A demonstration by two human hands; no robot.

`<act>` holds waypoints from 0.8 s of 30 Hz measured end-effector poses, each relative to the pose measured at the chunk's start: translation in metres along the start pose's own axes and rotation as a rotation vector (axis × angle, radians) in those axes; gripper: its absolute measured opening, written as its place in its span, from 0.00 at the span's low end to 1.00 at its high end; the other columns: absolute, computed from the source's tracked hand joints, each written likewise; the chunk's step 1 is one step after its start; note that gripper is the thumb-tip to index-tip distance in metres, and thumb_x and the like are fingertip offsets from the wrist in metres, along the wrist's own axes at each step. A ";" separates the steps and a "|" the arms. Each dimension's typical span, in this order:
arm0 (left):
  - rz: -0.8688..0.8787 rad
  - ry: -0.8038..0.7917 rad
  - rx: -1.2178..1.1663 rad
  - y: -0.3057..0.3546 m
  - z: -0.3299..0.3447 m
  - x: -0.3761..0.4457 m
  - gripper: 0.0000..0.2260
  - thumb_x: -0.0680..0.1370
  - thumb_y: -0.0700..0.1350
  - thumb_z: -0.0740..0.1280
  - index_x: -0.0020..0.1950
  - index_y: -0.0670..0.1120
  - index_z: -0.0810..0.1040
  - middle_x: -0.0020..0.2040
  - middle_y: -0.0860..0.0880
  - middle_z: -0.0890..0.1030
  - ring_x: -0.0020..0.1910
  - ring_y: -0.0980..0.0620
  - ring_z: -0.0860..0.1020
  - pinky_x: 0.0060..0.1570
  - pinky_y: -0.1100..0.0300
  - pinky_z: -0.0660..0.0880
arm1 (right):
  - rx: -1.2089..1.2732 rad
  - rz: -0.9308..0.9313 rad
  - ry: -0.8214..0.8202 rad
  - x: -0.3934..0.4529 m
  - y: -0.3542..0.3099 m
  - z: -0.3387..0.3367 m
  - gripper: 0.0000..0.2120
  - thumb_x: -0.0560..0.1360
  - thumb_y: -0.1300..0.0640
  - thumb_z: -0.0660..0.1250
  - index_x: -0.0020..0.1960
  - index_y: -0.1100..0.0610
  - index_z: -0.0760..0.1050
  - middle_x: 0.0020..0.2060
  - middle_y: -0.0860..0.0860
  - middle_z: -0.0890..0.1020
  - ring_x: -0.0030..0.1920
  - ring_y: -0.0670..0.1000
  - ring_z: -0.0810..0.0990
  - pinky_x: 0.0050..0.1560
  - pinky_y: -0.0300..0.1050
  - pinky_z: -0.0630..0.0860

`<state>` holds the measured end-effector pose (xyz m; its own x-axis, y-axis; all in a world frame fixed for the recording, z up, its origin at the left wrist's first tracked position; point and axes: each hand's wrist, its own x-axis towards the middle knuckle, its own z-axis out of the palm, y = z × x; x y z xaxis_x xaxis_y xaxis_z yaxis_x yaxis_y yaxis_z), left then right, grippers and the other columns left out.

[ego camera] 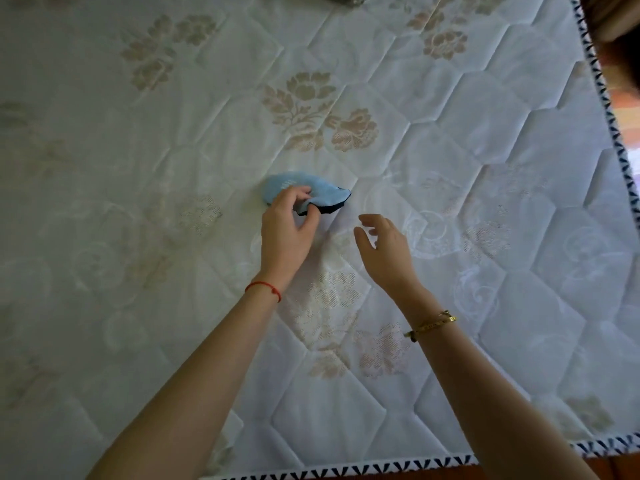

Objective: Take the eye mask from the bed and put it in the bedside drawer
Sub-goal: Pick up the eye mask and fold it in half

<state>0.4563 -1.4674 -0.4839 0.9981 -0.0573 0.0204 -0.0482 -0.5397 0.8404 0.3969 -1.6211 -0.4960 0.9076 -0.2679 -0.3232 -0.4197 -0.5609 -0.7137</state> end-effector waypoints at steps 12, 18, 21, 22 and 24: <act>-0.984 0.099 -1.080 0.009 -0.051 -0.111 0.08 0.79 0.41 0.62 0.54 0.43 0.79 0.47 0.44 0.86 0.48 0.48 0.85 0.45 0.55 0.83 | 0.037 0.035 -0.009 -0.075 -0.003 0.005 0.16 0.79 0.53 0.59 0.65 0.56 0.71 0.62 0.52 0.78 0.59 0.51 0.77 0.59 0.45 0.75; -1.157 0.202 -1.173 -0.035 -0.067 -0.159 0.08 0.79 0.39 0.59 0.51 0.39 0.77 0.47 0.40 0.80 0.46 0.44 0.81 0.41 0.54 0.84 | -0.016 0.002 -0.132 -0.116 0.003 0.036 0.17 0.79 0.51 0.59 0.66 0.54 0.72 0.61 0.50 0.77 0.58 0.50 0.77 0.57 0.45 0.75; -1.178 0.210 -1.125 -0.055 -0.077 -0.172 0.10 0.78 0.37 0.58 0.53 0.37 0.76 0.47 0.39 0.79 0.46 0.43 0.80 0.47 0.52 0.82 | -0.041 -0.036 -0.186 -0.130 -0.002 0.053 0.18 0.79 0.53 0.59 0.66 0.56 0.72 0.61 0.53 0.77 0.60 0.53 0.76 0.60 0.49 0.74; -1.182 0.212 -1.112 -0.060 -0.081 -0.176 0.11 0.78 0.37 0.57 0.56 0.37 0.75 0.47 0.39 0.79 0.46 0.43 0.80 0.51 0.51 0.80 | -0.052 -0.044 -0.200 -0.134 -0.004 0.058 0.18 0.79 0.53 0.59 0.67 0.56 0.71 0.62 0.53 0.76 0.61 0.53 0.75 0.61 0.51 0.74; -1.186 0.209 -1.075 -0.068 -0.087 -0.180 0.12 0.78 0.37 0.55 0.57 0.39 0.74 0.49 0.39 0.79 0.47 0.44 0.79 0.55 0.49 0.78 | -0.074 -0.057 -0.231 -0.140 -0.010 0.067 0.19 0.78 0.53 0.59 0.68 0.56 0.69 0.64 0.54 0.75 0.63 0.54 0.73 0.64 0.51 0.72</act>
<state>0.2836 -1.3469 -0.4977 0.4438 0.1011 -0.8904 0.6725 0.6191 0.4055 0.2747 -1.5254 -0.4856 0.9046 -0.0528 -0.4230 -0.3594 -0.6280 -0.6903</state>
